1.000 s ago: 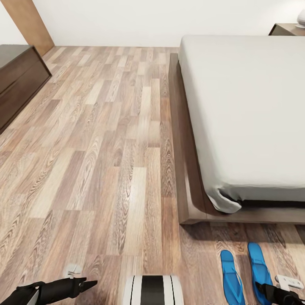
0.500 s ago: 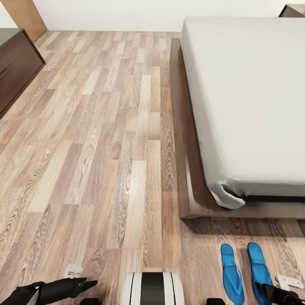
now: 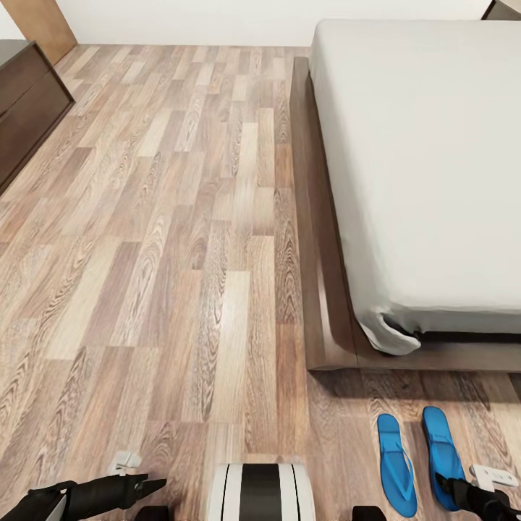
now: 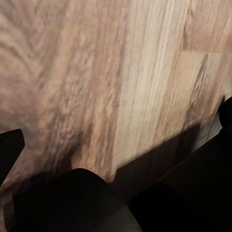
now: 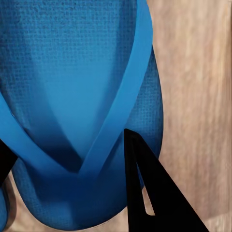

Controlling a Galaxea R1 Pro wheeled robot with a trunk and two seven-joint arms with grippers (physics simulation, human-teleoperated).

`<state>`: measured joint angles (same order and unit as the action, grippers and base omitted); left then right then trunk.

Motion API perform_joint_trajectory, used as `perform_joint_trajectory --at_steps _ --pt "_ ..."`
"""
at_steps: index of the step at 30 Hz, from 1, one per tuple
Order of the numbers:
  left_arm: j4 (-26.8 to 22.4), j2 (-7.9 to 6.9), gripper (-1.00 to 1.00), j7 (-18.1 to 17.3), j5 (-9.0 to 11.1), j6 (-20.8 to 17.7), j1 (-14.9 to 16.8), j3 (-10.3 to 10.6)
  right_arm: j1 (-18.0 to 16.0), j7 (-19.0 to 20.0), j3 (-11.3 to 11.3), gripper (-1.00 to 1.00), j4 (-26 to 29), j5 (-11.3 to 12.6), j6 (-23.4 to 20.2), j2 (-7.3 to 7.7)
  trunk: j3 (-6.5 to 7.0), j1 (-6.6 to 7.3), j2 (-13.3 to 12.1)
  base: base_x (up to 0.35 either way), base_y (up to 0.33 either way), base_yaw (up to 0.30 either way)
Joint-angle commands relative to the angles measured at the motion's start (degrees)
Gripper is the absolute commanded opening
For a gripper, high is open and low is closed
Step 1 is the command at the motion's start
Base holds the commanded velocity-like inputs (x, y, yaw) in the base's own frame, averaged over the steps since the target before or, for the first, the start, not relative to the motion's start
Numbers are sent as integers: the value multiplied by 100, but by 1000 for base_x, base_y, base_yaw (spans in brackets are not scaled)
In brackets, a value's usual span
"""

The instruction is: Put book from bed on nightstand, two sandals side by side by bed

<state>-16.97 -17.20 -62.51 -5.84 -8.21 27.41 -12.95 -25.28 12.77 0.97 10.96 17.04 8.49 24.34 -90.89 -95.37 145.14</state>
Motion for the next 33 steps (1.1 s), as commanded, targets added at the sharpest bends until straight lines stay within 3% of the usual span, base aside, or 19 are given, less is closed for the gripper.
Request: perform_joint_trajectory --at_steps 1,10,21,33 --pt "-8 5 100 -33 -57 -49 1 -50 -3 44 9 -100 -10 45 21 1 -3 1 1 0 0 0" --pt "-8 6 100 -33 -57 -58 1 -50 -3 42 6 -100 -32 45 39 1 -3 1 1 0 0 0" --pt "-8 6 100 -33 -57 -58 1 -50 -3 43 1 -100 -41 45 39 1 -247 -28 16 0 0 0" --pt "-8 6 100 -33 -57 -58 1 -50 -3 44 0 -100 -41 45 39 1 -291 -33 19 0 0 0"
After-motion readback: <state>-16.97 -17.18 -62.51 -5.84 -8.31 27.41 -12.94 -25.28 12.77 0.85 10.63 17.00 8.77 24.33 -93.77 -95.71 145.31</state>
